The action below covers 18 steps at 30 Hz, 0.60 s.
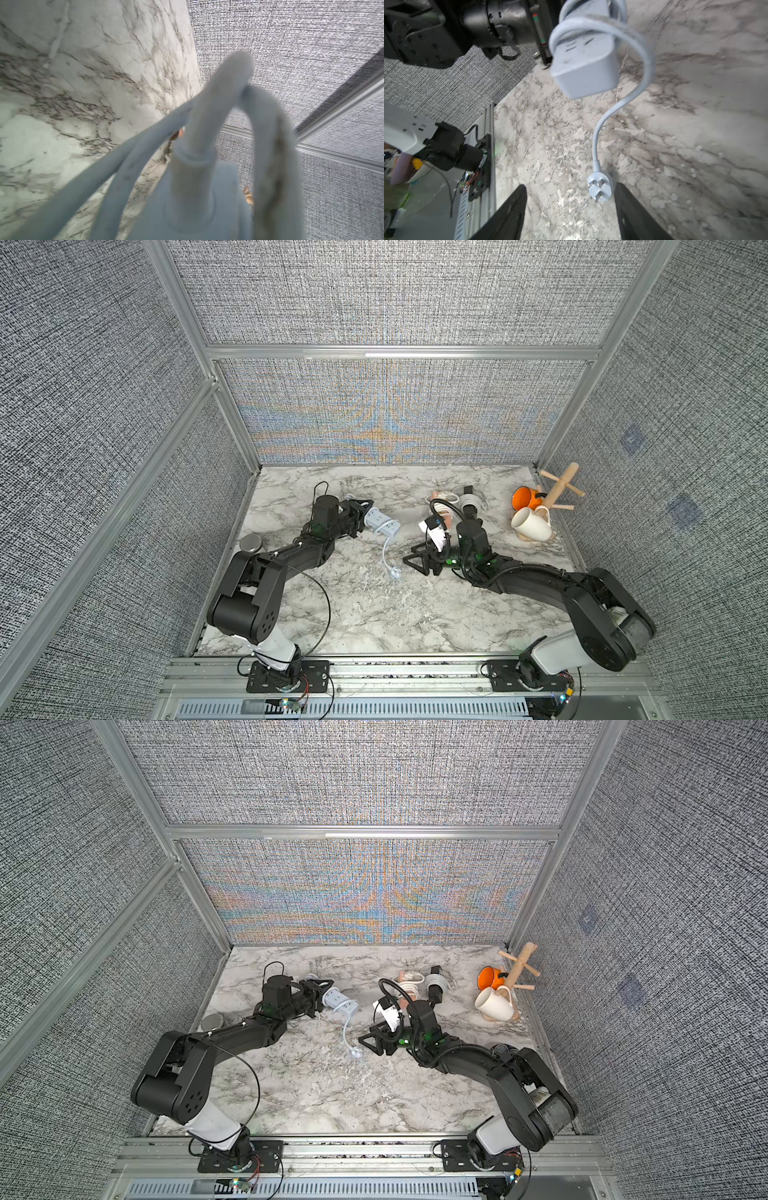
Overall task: Unwrap the cord wrapped around the power strip
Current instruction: Unwrap the power cord from the power strip.
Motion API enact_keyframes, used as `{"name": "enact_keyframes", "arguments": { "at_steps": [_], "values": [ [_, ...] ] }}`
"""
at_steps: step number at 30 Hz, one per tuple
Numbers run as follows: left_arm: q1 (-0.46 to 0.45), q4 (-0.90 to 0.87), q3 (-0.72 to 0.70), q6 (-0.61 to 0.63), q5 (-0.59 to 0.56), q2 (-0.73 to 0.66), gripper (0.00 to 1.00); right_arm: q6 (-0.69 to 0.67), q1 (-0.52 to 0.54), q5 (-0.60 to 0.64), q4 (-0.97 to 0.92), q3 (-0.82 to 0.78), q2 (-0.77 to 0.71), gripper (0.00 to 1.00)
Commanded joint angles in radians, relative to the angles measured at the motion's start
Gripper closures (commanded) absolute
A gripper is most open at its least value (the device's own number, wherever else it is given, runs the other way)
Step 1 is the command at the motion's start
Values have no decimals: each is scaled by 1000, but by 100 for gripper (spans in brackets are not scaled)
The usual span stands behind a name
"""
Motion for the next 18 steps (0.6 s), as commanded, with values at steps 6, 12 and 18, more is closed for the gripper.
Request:
{"name": "enact_keyframes", "arguments": {
  "at_steps": [6,12,18],
  "values": [
    [-17,47,1,-45,59,-38,100,38,1,81,284,72,130,32],
    [-25,48,-5,-42,80,-52,100,44,-1,113,374,136,223,35],
    [-27,49,-19,-40,94,-63,100,34,0,107,358,209,295,47]
  ]
}}
